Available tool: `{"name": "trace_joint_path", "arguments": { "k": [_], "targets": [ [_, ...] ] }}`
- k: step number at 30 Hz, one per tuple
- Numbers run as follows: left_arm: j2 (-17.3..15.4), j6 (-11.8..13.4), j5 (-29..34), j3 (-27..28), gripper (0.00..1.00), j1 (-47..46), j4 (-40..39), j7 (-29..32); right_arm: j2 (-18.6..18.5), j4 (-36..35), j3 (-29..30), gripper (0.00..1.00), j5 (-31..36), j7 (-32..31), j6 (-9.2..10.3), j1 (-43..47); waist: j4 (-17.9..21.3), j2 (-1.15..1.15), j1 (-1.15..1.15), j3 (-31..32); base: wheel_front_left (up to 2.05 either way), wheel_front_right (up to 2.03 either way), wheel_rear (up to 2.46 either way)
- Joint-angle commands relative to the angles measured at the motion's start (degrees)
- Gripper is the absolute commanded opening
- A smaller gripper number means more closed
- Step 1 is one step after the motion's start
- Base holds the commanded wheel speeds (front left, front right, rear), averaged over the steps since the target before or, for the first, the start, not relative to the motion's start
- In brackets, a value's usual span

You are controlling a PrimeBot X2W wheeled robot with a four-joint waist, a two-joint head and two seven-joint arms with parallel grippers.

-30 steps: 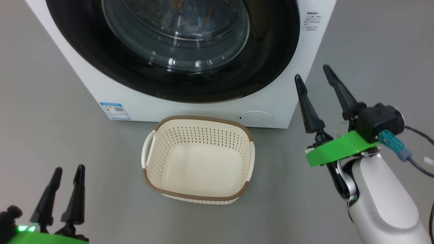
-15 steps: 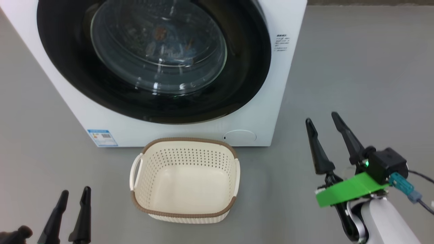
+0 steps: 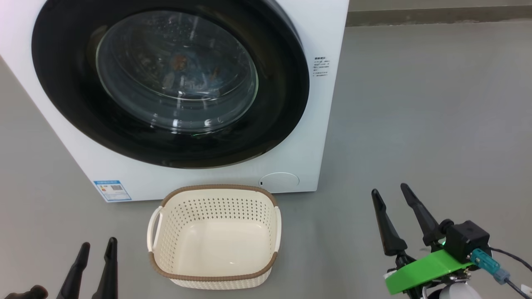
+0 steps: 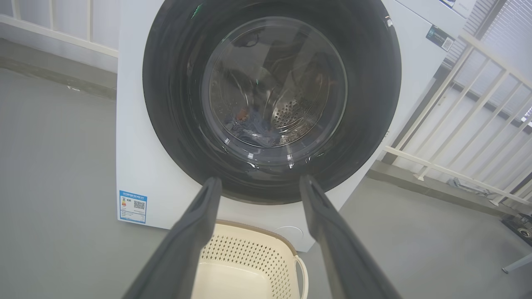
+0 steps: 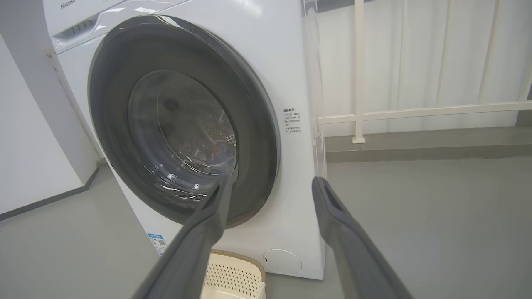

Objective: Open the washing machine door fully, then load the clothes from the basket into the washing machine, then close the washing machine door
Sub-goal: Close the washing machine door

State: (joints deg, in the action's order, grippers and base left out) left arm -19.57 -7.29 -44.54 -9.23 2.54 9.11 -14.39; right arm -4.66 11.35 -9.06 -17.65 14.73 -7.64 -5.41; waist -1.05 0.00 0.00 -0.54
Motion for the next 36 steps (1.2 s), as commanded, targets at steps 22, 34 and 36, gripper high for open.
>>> {"name": "trace_joint_path", "arguments": {
  "k": [22,34,36],
  "targets": [
    [-1.68,-0.2,-2.75,1.51,1.0,-0.87,-1.33,-0.61,0.15,1.98,-1.33,1.0,1.59,0.27,0.15,0.76,2.56,0.0,0.0,0.68,0.0,0.0,0.0],
    [-2.1,-0.2,-2.97,0.6,1.0,-0.95,-1.2,-0.61,0.39,2.39,-1.65,1.0,1.72,0.27,0.15,0.55,2.77,0.0,0.0,0.84,0.0,0.0,0.0],
    [-2.15,-0.2,-2.94,0.52,1.0,-0.94,-1.13,-0.61,0.39,2.45,-1.72,1.0,1.69,0.27,0.15,0.54,2.83,0.0,0.0,0.86,0.0,0.0,0.0]
  ]
}}
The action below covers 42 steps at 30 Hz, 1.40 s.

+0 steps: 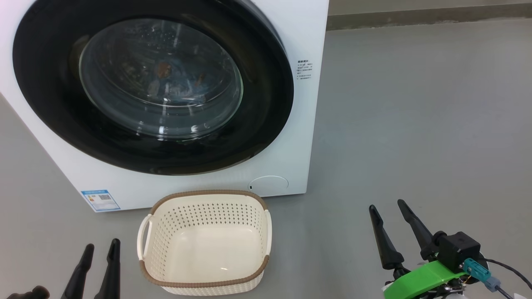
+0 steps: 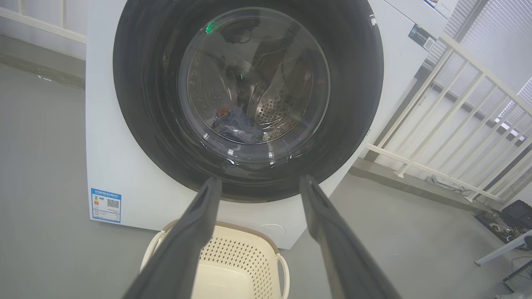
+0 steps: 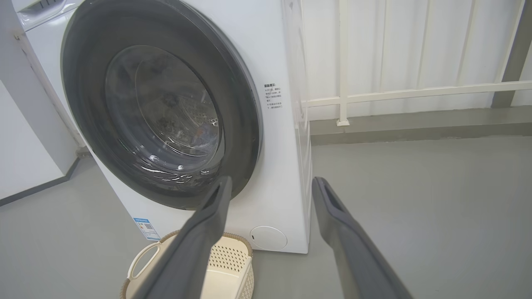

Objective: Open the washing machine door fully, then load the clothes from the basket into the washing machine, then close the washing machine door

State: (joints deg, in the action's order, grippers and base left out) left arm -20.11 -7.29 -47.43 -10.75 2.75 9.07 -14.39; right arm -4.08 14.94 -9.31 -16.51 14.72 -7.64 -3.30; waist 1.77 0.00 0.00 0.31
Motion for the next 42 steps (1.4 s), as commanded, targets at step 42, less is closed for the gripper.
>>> {"name": "trace_joint_path", "arguments": {
  "k": [42],
  "targets": [
    [-1.21,-0.2,-0.08,1.9,1.0,-1.61,-0.01,-0.61,0.37,-1.01,-1.39,1.0,0.37,0.28,0.15,-1.65,-0.14,0.0,0.0,0.34,0.0,0.0,0.0]
  ]
}}
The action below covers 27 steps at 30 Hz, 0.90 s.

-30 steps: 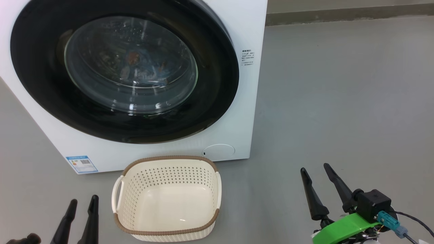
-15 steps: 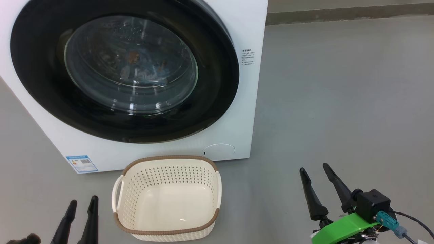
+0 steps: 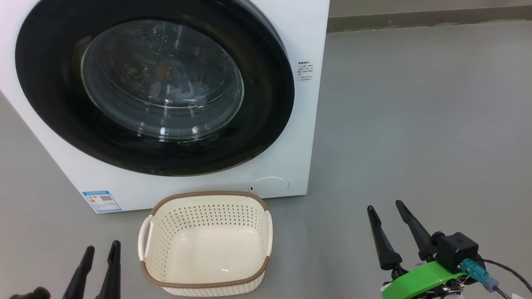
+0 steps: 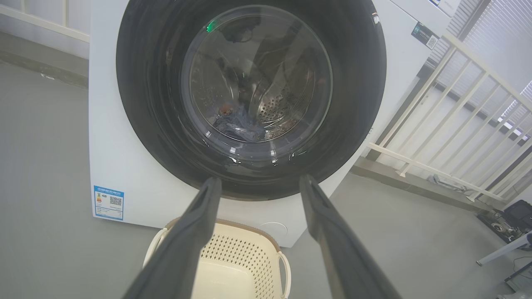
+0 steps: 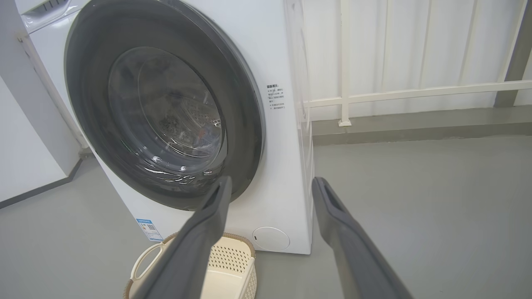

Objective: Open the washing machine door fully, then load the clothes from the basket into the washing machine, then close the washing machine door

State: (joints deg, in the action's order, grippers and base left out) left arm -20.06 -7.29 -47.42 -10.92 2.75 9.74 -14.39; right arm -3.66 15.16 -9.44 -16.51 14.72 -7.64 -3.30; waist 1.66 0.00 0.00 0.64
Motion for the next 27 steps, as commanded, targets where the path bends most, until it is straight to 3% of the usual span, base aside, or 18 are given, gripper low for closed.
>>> {"name": "trace_joint_path", "arguments": {
  "k": [1,9,10,15,21,27],
  "targets": [
    [-1.25,-0.2,-0.1,2.04,1.0,-1.61,-0.65,-0.61,-0.05,-1.22,-1.25,1.0,0.36,0.28,0.15,-1.63,-0.07,0.0,0.0,0.04,0.0,0.0,0.0],
    [-1.02,-0.2,-1.09,1.73,1.0,-1.58,-0.41,-0.61,-0.14,-1.16,-1.47,1.0,0.15,0.28,0.15,-1.68,-0.11,0.0,0.0,0.14,0.0,0.0,0.0],
    [0.04,0.0,-0.87,-0.25,0.0,0.0,0.42,0.0,0.0,0.03,-0.03,0.0,0.0,0.0,0.0,0.0,-0.12,0.0,0.0,0.14,0.0,0.0,0.0],
    [2.68,0.03,-0.98,-1.2,0.0,0.6,2.95,0.32,0.29,3.14,-0.02,0.0,-0.26,-0.05,-0.01,1.83,-0.12,0.0,0.0,0.14,0.0,0.0,0.0],
    [3.41,0.02,-3.54,-0.28,0.0,0.18,2.92,1.38,0.12,2.75,0.61,0.0,-4.73,-1.02,0.0,1.71,-0.21,0.0,0.13,0.23,0.0,0.0,0.0],
    [3.94,0.01,-5.36,0.39,0.0,-0.25,3.04,2.14,0.0,2.66,1.07,0.0,-7.91,-1.73,0.01,1.47,-0.27,0.0,0.01,0.07,0.0,0.0,0.0]
  ]
}}
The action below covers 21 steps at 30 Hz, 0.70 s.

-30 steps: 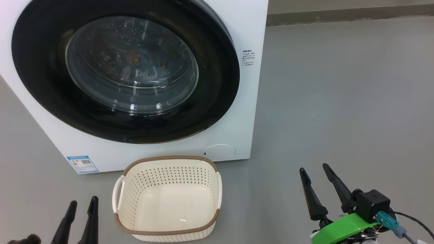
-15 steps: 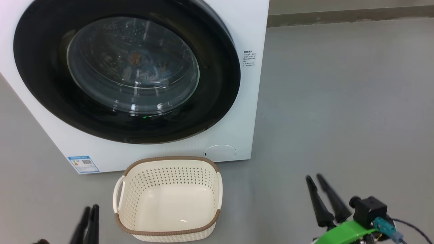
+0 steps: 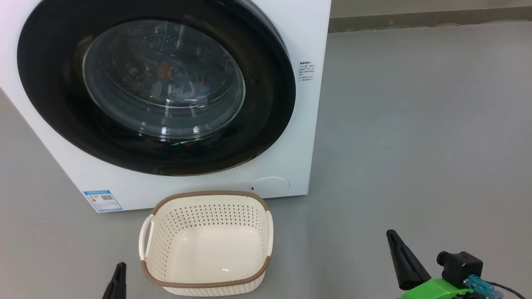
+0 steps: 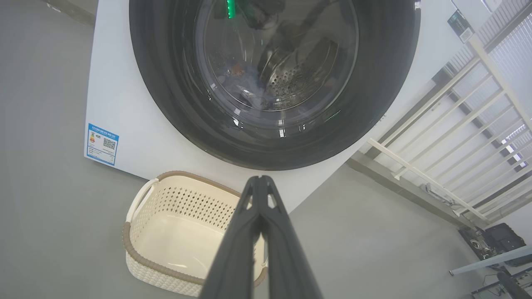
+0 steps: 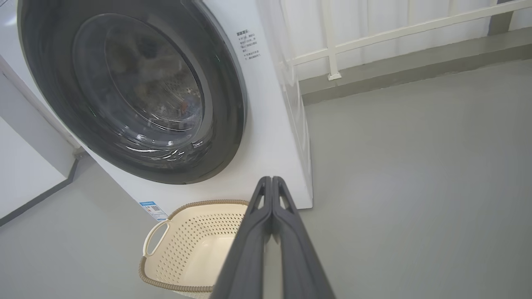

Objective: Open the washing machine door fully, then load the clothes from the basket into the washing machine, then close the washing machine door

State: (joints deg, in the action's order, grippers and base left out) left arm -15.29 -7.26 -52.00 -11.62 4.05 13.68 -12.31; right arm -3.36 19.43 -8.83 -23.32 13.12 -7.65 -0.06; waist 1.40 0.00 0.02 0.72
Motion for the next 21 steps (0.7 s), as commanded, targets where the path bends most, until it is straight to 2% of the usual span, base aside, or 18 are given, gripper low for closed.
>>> {"name": "trace_joint_path", "arguments": {
  "k": [1,21],
  "targets": [
    [-0.73,-0.02,-1.14,1.22,0.0,-1.63,-0.89,0.21,-0.32,-1.65,0.55,0.0,-1.73,-0.28,0.02,-1.82,-0.02,0.0,-0.01,-0.03,0.0,0.0,0.0],
    [1.43,-0.06,-8.33,4.0,0.0,-3.18,-0.64,3.34,-0.61,-2.32,2.6,0.0,-14.23,-3.26,0.04,-2.58,-0.26,0.0,-0.02,-0.19,0.0,0.0,0.0]
  ]
}}
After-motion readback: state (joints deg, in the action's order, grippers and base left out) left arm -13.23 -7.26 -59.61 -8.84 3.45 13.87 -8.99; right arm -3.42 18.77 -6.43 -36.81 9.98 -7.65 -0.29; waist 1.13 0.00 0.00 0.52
